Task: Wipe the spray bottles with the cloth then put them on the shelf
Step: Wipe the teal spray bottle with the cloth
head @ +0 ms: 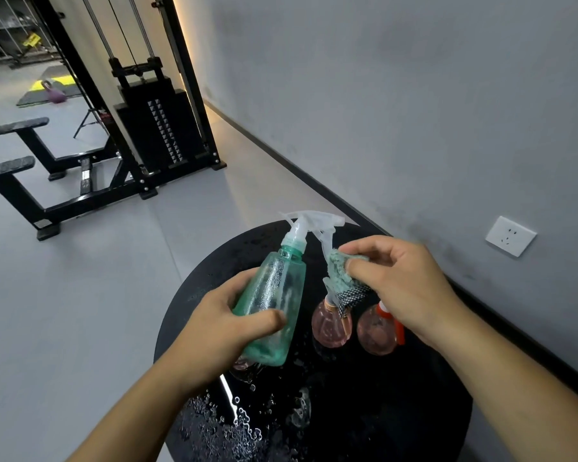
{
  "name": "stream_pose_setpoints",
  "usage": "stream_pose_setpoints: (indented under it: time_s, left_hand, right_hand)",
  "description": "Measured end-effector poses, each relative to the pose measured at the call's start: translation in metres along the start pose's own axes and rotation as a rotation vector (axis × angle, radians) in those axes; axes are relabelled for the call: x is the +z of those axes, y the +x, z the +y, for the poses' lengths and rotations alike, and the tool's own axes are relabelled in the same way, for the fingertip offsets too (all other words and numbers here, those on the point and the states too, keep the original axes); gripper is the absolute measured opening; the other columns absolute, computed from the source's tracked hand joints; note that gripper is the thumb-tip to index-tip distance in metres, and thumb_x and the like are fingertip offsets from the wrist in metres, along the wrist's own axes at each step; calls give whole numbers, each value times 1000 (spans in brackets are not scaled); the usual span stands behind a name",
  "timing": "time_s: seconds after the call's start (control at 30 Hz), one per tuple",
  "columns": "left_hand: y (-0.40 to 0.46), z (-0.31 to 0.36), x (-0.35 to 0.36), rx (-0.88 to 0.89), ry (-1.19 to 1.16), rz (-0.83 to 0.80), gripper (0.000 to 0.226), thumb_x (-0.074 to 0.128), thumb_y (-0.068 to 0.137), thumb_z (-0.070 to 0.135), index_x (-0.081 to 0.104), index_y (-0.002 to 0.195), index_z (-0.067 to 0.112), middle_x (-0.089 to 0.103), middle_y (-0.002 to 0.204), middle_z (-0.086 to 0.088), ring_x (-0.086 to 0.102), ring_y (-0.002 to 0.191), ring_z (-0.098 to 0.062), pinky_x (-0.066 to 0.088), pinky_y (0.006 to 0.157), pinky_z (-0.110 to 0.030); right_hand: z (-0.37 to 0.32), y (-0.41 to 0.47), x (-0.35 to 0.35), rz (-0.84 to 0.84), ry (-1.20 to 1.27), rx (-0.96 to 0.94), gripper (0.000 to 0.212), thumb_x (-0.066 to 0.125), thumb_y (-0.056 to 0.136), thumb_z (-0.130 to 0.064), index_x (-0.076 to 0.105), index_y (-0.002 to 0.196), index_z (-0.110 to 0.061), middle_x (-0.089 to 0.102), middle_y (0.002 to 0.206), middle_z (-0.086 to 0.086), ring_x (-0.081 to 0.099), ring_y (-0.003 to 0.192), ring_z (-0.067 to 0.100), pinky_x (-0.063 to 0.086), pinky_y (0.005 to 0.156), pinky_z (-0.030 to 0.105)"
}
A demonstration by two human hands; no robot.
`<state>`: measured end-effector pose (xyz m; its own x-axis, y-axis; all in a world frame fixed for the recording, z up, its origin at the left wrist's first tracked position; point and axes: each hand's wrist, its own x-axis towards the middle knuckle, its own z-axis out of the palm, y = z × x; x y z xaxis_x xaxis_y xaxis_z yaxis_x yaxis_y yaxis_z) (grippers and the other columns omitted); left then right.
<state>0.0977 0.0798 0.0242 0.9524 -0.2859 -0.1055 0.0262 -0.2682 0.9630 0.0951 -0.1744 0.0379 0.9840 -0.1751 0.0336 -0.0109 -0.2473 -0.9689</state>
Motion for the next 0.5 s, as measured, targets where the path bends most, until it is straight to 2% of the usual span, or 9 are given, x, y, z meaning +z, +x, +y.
stream_pose_setpoints:
  time_s: [0.1,0.17,0.23,0.27,0.33,0.43,0.5]
  left_hand:
    - [2,-1,-3,38,46,58,60,87,67,34,71,121,53,81,114,4,80,99,-21,63,92,-42]
    - [3,-4,-4,57,81,94,64,90,69,34,68,125,53,80,116,8,80,101,-16,63,95,-43]
    - [3,-9,-5,76,131,131,67,97,71,29,65,124,55,78,118,13,78,103,-12,64,94,-41]
    - [4,-12,-5,87,166,150,70,99,71,27,63,123,57,76,119,17,77,105,-10,64,93,-39]
    - [5,-17,-6,114,262,178,75,99,71,27,59,126,59,71,120,27,74,105,-3,61,92,-32]
    - [4,-21,-7,175,394,195,83,96,70,23,55,134,57,62,122,39,65,108,10,49,85,-7]
    - [4,-24,-8,227,469,188,89,94,69,18,52,135,62,56,127,40,59,115,12,45,86,-3]
  right_hand:
    - [-1,2,1,88,26,-7,16,75,91,-15,80,92,-29,72,74,-18,59,52,-6,38,46,8]
    - [-2,3,1,130,41,-22,16,75,90,-14,81,91,-29,75,78,-17,64,57,-6,45,57,11]
    - [-3,3,0,178,44,-26,17,76,89,-14,81,91,-30,76,83,-19,70,74,-5,54,72,21]
    - [-3,3,0,200,53,-23,18,76,88,-14,81,91,-31,76,85,-20,70,77,-4,55,74,25]
    - [-5,2,-2,226,73,-37,19,76,88,-13,81,90,-31,77,87,-20,71,81,-4,53,75,22]
    - [-7,0,-3,224,82,-68,20,76,89,-12,80,91,-32,78,90,-18,73,89,-2,52,80,18]
    - [-8,-2,-3,223,98,-88,20,76,89,-12,80,92,-31,79,91,-16,74,90,0,53,82,20]
